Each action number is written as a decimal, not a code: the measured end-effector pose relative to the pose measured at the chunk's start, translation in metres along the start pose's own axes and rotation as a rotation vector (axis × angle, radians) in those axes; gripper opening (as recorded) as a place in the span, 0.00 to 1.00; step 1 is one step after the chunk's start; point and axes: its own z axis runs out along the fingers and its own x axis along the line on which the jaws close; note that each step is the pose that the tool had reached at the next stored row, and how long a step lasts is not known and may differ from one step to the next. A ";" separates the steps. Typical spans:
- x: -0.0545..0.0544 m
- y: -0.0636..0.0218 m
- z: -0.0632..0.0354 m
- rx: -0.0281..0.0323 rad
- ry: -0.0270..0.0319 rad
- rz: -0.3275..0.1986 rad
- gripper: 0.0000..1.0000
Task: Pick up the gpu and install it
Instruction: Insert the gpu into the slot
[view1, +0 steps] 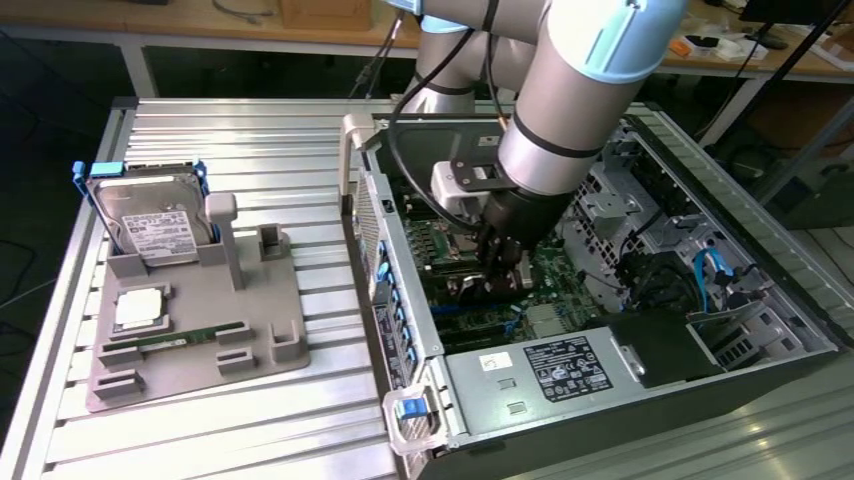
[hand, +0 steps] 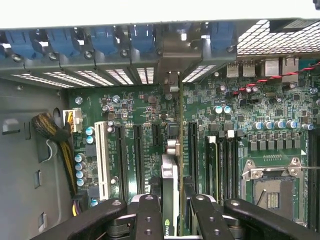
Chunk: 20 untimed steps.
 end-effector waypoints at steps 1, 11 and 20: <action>0.000 0.0006 0.0002 0.0000 0.0001 0.000 0.27; 0.000 0.0021 0.0021 -0.0024 -0.0023 0.000 0.27; 0.000 0.0019 0.0028 -0.0279 -0.0041 0.004 0.27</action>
